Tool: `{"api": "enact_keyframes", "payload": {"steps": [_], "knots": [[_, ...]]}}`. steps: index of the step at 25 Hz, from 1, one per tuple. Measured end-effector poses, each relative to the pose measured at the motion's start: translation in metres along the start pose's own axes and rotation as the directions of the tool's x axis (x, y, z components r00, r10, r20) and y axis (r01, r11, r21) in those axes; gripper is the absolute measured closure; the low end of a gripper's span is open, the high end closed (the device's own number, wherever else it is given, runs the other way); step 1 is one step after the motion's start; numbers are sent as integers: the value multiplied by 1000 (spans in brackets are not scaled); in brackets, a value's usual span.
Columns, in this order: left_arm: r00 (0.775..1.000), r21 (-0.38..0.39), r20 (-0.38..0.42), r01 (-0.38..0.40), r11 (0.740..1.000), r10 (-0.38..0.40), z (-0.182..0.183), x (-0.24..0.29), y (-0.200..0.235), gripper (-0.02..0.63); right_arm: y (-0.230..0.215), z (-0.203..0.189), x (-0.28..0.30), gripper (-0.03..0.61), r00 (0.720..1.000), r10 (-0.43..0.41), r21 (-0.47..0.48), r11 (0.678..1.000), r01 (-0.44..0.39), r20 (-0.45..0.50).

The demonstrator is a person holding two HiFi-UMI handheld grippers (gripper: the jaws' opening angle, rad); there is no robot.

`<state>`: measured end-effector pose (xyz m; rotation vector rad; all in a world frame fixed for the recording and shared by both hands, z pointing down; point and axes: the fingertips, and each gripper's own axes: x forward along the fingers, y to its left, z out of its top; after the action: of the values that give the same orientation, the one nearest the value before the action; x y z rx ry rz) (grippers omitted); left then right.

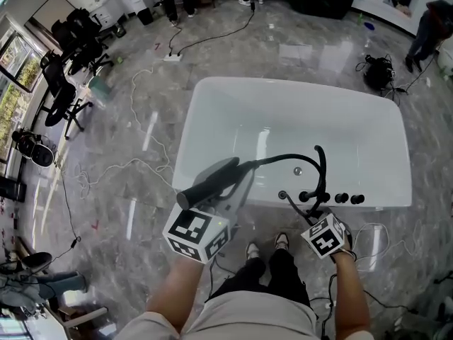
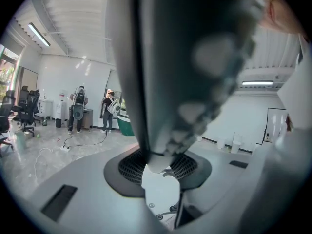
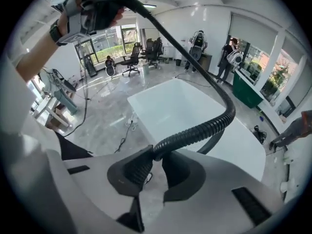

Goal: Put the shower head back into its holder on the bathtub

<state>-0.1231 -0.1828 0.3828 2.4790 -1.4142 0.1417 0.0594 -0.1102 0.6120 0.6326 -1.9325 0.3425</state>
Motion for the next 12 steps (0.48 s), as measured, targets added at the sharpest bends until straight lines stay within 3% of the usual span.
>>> {"api": "enact_keyframes", "payload": {"steps": [4,12], "knots": [[1000,3,-3,-7,1000,7,-5,-6,8,482,-15,16,28,510,989,-115,9,993,115,88],[999,39,-37,23,999,-22,-27,15,6,482,-30,14,110,511,964,-151,213,972,104,221]]}}
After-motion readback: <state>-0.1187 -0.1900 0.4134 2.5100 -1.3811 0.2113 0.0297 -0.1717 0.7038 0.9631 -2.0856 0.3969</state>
